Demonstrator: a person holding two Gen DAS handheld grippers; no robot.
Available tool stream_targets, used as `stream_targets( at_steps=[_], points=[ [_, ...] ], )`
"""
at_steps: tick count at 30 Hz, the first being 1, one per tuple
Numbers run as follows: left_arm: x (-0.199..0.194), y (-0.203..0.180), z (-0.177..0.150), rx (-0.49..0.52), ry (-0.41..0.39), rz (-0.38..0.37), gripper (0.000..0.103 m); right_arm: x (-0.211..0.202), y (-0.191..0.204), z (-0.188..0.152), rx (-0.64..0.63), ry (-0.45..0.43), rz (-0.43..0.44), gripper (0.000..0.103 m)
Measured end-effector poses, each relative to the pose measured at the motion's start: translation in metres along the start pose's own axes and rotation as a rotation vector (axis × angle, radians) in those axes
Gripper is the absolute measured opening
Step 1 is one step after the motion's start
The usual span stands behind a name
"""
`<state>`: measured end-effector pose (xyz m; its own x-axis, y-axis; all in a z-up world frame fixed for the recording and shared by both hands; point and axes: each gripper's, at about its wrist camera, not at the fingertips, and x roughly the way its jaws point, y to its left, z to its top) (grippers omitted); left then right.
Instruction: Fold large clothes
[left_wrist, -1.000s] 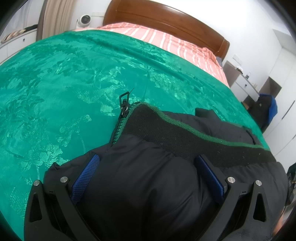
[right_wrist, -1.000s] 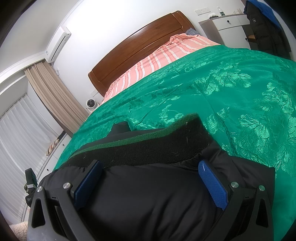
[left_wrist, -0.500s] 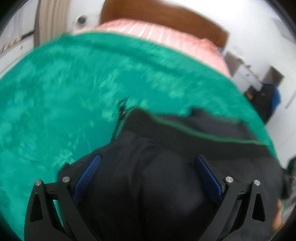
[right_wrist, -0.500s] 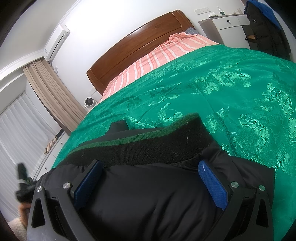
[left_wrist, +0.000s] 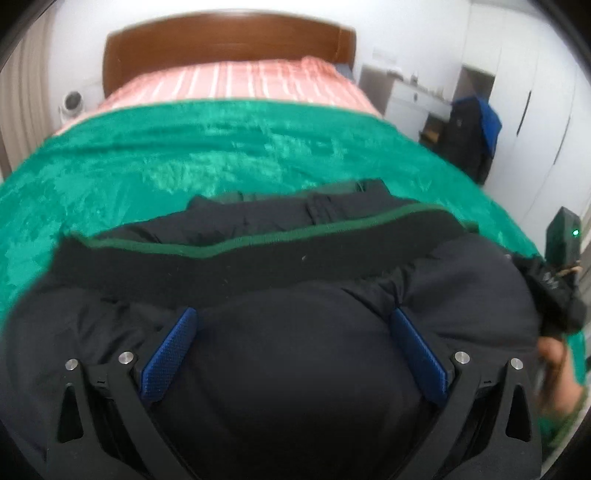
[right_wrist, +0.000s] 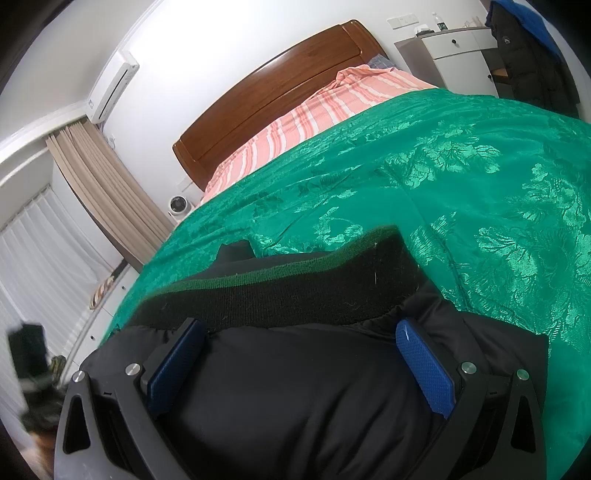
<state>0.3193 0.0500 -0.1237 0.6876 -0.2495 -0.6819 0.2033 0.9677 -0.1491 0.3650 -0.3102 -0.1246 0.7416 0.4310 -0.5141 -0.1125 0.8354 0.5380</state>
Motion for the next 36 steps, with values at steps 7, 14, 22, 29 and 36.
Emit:
stream_targets(
  at_steps=[7,14,22,29,36],
  points=[
    [0.024,-0.008,-0.008,0.055,0.03,0.069,0.102,0.0,-0.001,0.001,-0.002,0.004,-0.015,0.103],
    [-0.018,-0.016,0.015,0.044,0.138,0.084,0.102,0.002,0.017,0.01,-0.051,0.098,-0.106,0.102],
    [-0.01,-0.031,-0.029,0.114,0.129,0.098,0.102,-0.095,0.037,0.003,-0.008,0.021,0.008,0.102],
    [-0.018,-0.028,-0.037,0.119,0.088,0.085,0.102,-0.196,0.042,-0.08,-0.052,-0.065,0.002,0.103],
    [-0.067,-0.042,-0.063,0.137,0.084,0.105,0.1,-0.219,0.043,-0.126,-0.07,-0.079,-0.026,0.103]
  ],
)
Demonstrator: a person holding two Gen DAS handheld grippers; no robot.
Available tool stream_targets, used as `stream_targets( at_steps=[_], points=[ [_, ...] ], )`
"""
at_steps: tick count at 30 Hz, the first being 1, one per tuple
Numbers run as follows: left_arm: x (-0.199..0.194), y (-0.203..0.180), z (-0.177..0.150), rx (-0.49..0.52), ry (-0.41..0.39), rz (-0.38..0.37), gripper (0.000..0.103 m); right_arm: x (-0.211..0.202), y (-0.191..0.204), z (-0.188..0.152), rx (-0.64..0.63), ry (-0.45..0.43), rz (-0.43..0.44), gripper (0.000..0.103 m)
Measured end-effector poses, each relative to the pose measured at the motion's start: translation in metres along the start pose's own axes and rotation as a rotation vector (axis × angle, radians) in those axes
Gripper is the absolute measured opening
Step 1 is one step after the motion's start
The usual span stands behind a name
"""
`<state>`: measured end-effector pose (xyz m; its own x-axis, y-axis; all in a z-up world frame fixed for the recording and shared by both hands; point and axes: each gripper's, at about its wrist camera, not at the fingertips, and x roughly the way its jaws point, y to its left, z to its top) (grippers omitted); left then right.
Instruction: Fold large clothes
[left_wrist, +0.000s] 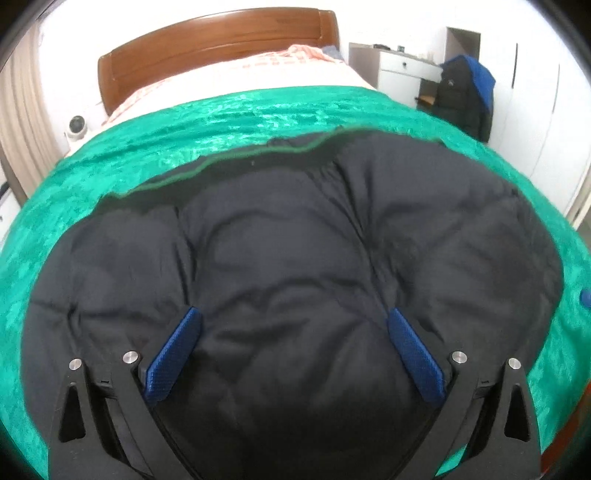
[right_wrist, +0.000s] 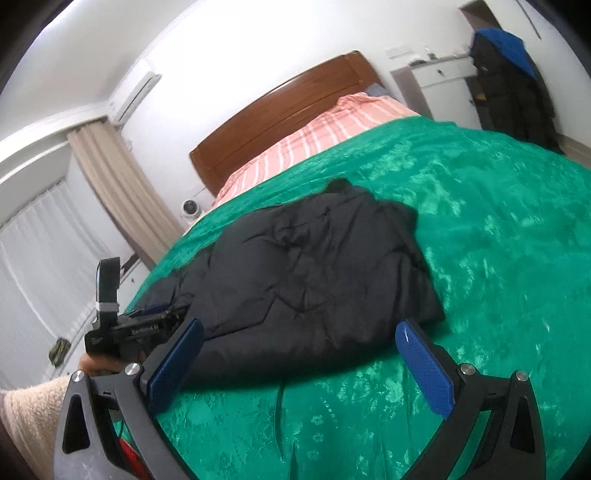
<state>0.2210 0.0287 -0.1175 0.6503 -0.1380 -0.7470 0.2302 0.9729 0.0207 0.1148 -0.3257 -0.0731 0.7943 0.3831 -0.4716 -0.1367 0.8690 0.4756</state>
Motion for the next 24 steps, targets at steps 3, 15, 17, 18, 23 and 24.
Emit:
stream_targets(
  at_steps=[3,15,17,18,23,24],
  points=[
    [0.012,0.002,-0.01,-0.04,0.026,0.0,0.1,0.005,0.006,0.008,-0.047,-0.024,-0.01,0.103],
    [-0.013,-0.004,-0.03,-0.001,-0.008,-0.024,0.099,0.014,0.001,-0.009,-0.089,0.022,-0.013,0.103],
    [-0.019,-0.014,-0.041,0.052,-0.005,-0.02,0.099,0.016,-0.001,-0.009,-0.086,0.026,-0.014,0.103],
    [-0.019,-0.016,-0.046,0.066,-0.005,-0.017,0.099,0.017,-0.003,-0.009,-0.081,0.029,-0.014,0.103],
    [-0.005,-0.014,-0.059,0.055,-0.02,-0.036,0.098,0.02,-0.003,-0.01,-0.079,0.035,-0.013,0.102],
    [-0.003,-0.015,-0.06,0.065,-0.023,-0.029,0.098,0.02,-0.002,-0.01,-0.085,0.035,-0.015,0.102]
  ],
)
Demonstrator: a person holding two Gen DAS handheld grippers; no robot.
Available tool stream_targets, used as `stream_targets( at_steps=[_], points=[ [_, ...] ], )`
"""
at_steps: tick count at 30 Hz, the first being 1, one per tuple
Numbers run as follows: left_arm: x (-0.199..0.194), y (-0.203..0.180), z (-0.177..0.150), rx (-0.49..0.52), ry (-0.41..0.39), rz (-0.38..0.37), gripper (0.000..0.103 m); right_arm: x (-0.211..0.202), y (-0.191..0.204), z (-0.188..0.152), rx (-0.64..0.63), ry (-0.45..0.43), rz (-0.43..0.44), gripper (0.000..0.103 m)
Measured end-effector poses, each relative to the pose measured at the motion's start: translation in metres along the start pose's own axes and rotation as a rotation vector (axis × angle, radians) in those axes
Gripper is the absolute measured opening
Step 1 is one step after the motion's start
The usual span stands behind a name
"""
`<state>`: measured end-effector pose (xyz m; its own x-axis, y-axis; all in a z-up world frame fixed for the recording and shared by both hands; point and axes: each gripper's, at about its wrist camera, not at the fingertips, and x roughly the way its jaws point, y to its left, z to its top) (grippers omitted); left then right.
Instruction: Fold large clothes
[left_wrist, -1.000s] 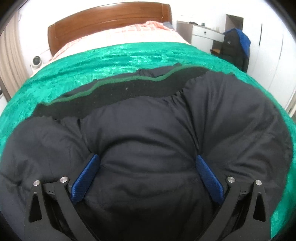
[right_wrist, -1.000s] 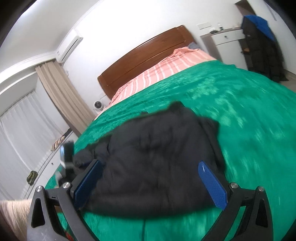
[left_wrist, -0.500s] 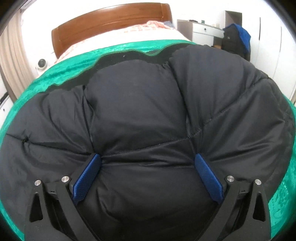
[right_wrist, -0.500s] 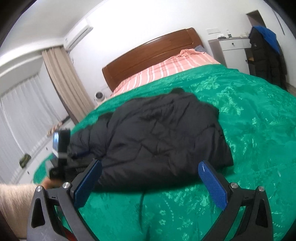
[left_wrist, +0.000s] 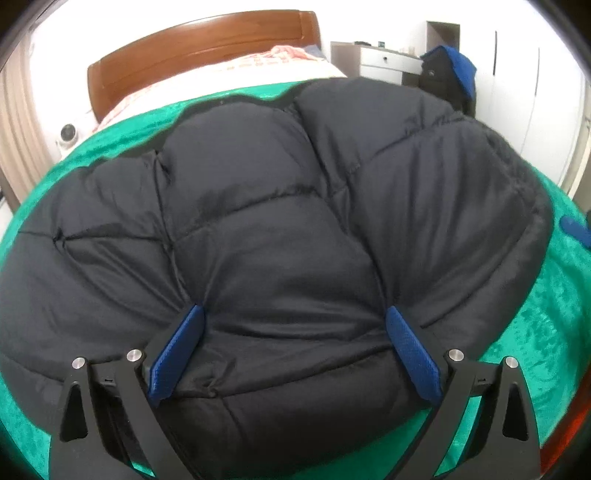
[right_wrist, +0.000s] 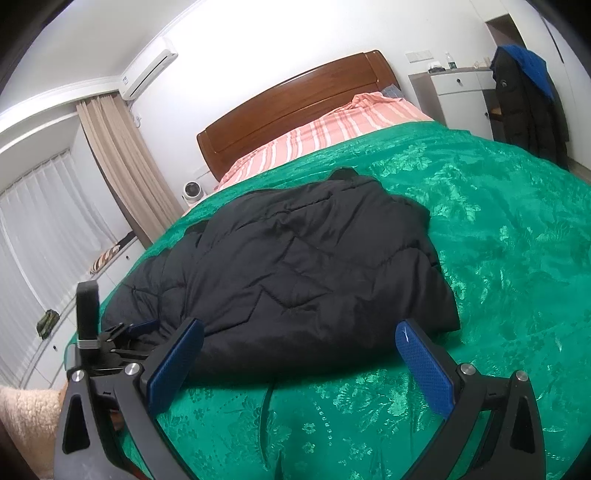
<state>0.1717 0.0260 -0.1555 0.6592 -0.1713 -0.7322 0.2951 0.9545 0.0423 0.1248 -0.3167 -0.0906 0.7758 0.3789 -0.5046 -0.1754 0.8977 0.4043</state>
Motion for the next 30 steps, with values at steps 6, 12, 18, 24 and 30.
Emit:
stream_targets(
  at_steps=[6,12,18,24,30],
  points=[
    [-0.019,-0.005,0.002,-0.003,0.029,0.007,0.097,0.0,-0.007,0.0,0.03,-0.001,0.002,0.103],
    [-0.016,-0.024,-0.02,0.088,0.026,0.054,0.097,0.006,-0.011,0.001,0.048,0.009,0.011,0.102],
    [-0.024,-0.026,-0.016,0.091,0.061,0.054,0.097,0.001,-0.012,0.001,0.049,0.003,0.009,0.102],
    [-0.067,-0.021,0.038,0.08,-0.033,-0.018,0.096,0.002,-0.02,0.002,0.094,0.004,0.013,0.103],
    [-0.037,0.025,0.13,-0.051,-0.084,-0.023,0.097,0.004,-0.017,0.0,0.088,0.015,0.024,0.103]
  ],
)
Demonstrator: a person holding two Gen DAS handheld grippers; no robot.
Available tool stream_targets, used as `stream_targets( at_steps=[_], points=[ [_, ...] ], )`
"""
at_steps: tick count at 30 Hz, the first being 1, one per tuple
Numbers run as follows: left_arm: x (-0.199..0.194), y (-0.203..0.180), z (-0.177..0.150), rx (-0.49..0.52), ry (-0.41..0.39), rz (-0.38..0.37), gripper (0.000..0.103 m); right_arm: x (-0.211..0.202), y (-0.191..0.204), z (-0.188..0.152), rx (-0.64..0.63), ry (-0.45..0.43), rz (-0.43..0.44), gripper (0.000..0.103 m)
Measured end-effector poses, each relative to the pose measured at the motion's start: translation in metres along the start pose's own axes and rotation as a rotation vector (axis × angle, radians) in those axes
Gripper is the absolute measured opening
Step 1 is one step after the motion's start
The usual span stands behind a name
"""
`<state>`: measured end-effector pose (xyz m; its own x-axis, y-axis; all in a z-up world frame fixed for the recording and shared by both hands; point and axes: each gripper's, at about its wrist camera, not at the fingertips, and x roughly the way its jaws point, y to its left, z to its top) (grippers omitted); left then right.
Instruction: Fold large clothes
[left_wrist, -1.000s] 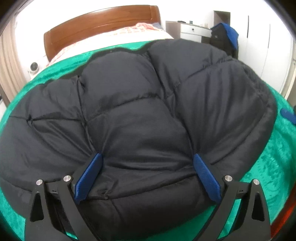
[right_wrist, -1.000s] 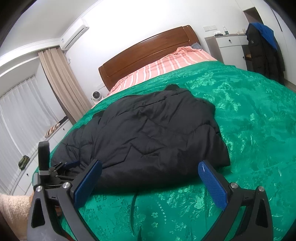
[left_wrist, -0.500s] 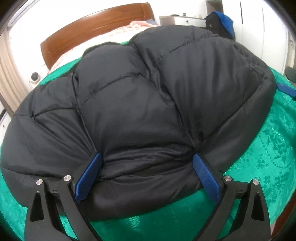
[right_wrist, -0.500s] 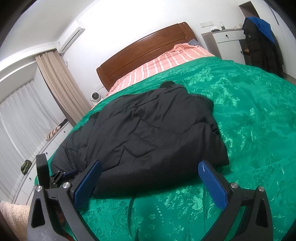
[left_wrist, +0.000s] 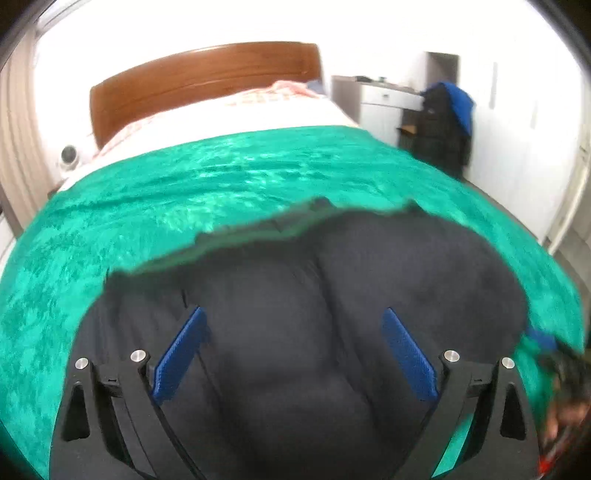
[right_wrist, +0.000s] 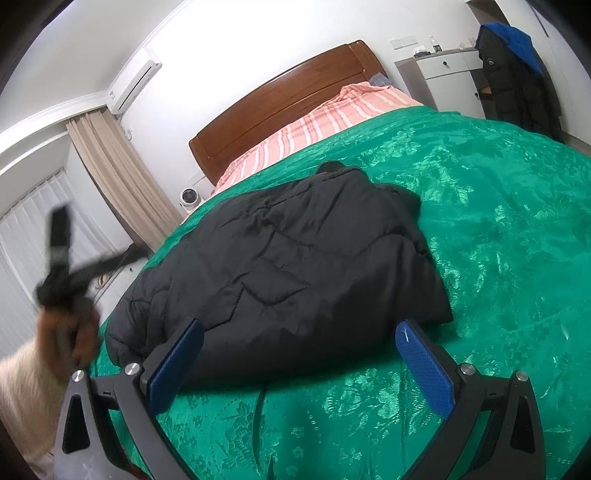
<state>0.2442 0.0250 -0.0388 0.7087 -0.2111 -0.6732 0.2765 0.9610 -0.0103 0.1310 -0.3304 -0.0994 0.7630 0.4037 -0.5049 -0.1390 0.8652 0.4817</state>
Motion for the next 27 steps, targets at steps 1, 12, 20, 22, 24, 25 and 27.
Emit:
stream_targets(
  at_steps=[1,12,20,22,24,25,27],
  points=[
    [0.018,0.008,0.01,-0.022,0.026,0.015,0.097,0.0,0.001,0.0,-0.004,0.001,0.001,0.103],
    [0.12,0.027,-0.017,-0.047,0.219,0.086,0.103,0.01,-0.022,-0.002,0.106,0.047,0.023,0.103],
    [0.098,0.038,0.033,-0.101,0.164,0.076,0.099,0.01,-0.02,-0.003,0.105,0.057,0.04,0.103],
    [0.111,0.041,0.044,-0.113,0.174,0.095,0.099,0.013,-0.02,-0.002,0.106,0.061,0.04,0.103],
    [0.137,0.042,0.047,-0.097,0.236,0.124,0.098,0.016,-0.021,-0.001,0.109,0.066,0.039,0.103],
    [0.153,0.043,0.044,-0.091,0.278,0.126,0.098,0.016,-0.021,-0.002,0.109,0.069,0.038,0.103],
    [0.176,0.05,0.036,-0.126,0.329,0.128,0.103,0.017,-0.021,-0.003,0.107,0.074,0.036,0.103]
  ],
)
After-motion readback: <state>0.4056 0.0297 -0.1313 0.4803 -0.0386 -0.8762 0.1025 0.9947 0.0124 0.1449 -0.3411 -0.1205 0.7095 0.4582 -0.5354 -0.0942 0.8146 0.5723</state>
